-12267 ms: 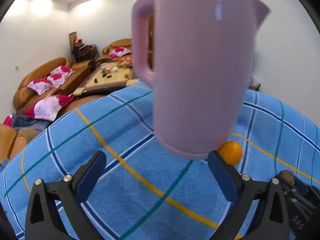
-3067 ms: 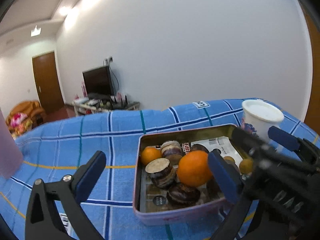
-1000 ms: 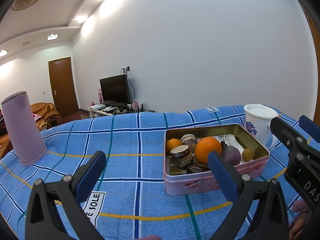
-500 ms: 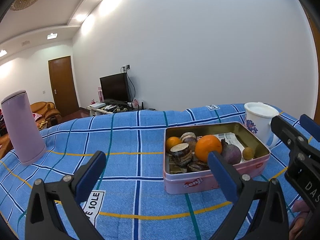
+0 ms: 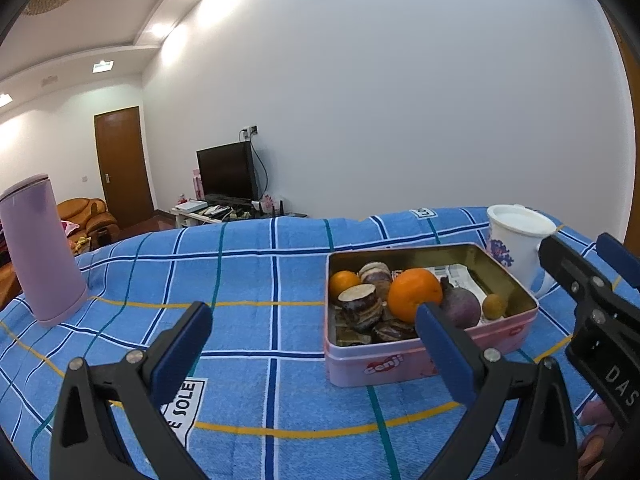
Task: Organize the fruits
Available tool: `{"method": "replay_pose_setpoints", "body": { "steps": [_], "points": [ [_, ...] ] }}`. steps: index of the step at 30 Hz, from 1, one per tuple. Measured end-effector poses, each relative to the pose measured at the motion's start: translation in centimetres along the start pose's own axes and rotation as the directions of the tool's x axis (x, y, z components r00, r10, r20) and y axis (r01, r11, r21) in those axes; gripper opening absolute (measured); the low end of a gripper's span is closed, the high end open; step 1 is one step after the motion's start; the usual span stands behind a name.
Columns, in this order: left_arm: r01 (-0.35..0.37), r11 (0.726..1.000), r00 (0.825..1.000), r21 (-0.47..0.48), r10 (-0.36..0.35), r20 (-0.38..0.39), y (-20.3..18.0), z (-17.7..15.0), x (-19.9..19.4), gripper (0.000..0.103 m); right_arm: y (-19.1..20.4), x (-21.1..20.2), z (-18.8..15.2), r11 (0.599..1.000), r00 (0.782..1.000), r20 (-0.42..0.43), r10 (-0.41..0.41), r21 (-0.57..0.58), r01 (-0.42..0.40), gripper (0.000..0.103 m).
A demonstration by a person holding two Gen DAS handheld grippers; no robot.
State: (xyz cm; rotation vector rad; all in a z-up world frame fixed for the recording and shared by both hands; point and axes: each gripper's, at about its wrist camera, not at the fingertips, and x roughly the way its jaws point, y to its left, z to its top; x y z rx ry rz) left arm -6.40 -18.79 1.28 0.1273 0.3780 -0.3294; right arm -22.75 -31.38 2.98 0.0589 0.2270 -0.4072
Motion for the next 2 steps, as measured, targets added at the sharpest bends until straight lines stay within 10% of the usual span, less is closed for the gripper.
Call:
{"method": "replay_pose_setpoints", "body": {
  "steps": [2],
  "points": [
    [-0.003,1.000,1.000,0.001,0.003,-0.001,0.02,0.00,-0.01,0.103,0.01,0.02,0.03,1.000,1.000,0.000,0.000,0.000,0.000,0.080]
  ]
}}
